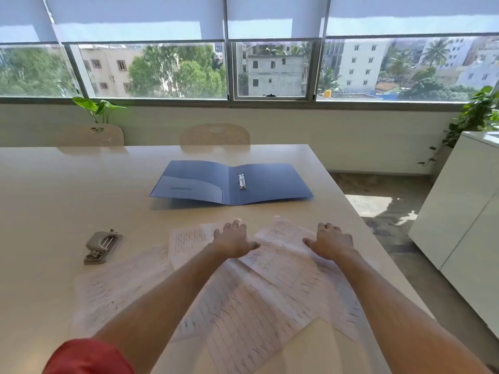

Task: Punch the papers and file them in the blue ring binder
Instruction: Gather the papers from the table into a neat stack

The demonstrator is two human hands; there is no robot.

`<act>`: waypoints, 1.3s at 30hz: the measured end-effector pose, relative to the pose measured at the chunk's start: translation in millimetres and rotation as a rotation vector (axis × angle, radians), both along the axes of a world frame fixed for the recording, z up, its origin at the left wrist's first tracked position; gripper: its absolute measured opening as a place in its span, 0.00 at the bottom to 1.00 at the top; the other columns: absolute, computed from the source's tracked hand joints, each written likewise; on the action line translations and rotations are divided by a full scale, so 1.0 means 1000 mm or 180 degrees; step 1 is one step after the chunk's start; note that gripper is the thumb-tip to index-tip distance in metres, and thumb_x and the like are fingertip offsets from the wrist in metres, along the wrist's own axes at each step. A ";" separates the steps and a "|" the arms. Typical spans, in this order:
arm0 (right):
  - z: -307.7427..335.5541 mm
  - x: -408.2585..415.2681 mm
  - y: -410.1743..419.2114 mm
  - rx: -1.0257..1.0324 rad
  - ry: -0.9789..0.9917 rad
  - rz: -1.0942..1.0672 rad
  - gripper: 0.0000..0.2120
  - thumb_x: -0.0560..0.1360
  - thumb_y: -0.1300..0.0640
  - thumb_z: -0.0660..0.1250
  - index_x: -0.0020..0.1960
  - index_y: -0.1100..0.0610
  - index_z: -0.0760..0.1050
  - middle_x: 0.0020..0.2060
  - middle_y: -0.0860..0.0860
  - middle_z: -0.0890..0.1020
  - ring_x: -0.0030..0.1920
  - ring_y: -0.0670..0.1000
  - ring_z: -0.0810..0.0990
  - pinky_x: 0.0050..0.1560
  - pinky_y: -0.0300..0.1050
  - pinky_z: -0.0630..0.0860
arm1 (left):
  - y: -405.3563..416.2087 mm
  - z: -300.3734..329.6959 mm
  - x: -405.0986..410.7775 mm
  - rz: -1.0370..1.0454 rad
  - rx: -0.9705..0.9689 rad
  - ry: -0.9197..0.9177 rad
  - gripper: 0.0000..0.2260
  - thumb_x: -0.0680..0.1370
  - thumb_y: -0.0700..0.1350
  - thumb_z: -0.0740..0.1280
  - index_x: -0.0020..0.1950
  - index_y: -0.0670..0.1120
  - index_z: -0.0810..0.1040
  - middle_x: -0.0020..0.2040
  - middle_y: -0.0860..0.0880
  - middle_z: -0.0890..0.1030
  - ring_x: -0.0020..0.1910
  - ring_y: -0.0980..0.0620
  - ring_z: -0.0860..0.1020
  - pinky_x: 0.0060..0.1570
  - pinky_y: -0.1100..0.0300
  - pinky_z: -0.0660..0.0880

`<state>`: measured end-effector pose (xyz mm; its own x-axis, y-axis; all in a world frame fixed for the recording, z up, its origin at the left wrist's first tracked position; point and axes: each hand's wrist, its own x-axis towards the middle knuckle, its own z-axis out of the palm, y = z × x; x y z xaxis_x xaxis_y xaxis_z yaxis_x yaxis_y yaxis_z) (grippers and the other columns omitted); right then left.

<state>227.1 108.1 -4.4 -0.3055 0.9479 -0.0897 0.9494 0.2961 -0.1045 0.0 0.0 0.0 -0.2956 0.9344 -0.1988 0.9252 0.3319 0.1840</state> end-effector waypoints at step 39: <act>0.012 0.000 0.003 -0.0172 0.0397 -0.0235 0.32 0.65 0.39 0.75 0.60 0.53 0.69 0.52 0.52 0.80 0.52 0.54 0.79 0.48 0.48 0.77 | -0.086 -0.035 -0.052 0.0872 0.1280 0.0405 0.29 0.78 0.59 0.61 0.73 0.44 0.65 0.72 0.44 0.70 0.71 0.45 0.67 0.69 0.44 0.65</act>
<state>227.2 111.4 7.3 -0.2470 0.9631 -0.1070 0.9471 0.2166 -0.2370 -51.5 -86.5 -35.0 -0.5392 0.8143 0.2149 0.8375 0.4916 0.2385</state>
